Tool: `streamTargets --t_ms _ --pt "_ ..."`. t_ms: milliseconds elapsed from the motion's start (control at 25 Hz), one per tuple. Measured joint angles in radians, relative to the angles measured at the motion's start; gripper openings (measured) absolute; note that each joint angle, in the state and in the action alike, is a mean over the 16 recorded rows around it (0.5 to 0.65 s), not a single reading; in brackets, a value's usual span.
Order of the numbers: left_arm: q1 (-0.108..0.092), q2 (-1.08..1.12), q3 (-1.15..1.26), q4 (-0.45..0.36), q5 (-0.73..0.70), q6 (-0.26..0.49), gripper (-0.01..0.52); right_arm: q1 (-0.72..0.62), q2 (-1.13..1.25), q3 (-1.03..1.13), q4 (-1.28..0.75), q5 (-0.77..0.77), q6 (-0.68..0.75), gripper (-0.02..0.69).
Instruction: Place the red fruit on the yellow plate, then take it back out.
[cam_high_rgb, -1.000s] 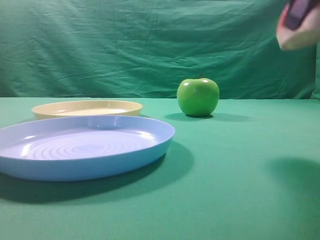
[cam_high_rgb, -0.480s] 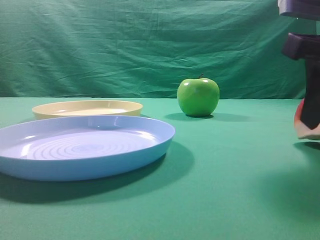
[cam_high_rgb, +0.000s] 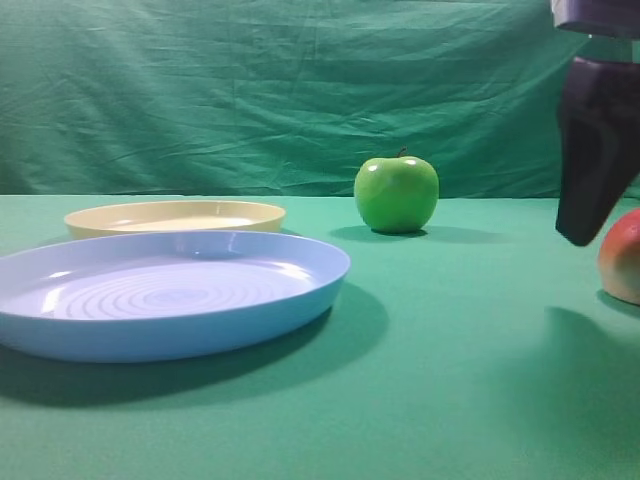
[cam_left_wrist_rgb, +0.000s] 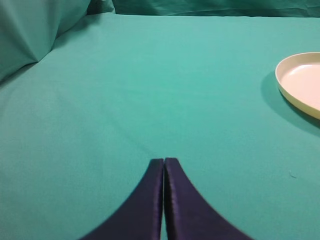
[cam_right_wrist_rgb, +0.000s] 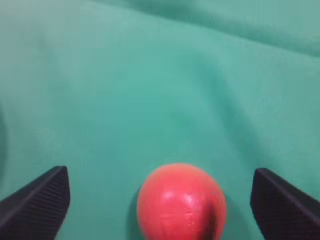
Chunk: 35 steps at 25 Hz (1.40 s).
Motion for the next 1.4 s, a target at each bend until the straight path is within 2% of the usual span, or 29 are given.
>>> streamTargets --t_ms 120,480,680,880,1400 --pt "0.000 0.000 0.000 0.000 0.000 0.000 0.000 0.000 -0.075 -0.037 0.000 0.082 0.000 0.531" --pt "0.000 0.000 0.000 0.000 0.000 0.000 0.000 0.000 -0.366 -0.066 -0.001 0.261 0.000 0.180" --pt "0.000 0.000 0.000 0.000 0.000 0.000 0.000 0.000 -0.551 -0.066 0.001 0.328 0.000 0.041" --pt "0.000 0.000 0.000 0.000 0.000 0.000 0.000 0.000 -0.729 -0.066 0.006 0.400 0.002 0.000" --pt "0.000 0.000 0.000 0.000 0.000 0.000 0.000 -0.006 -1.005 -0.067 -0.046 0.570 0.057 0.000"
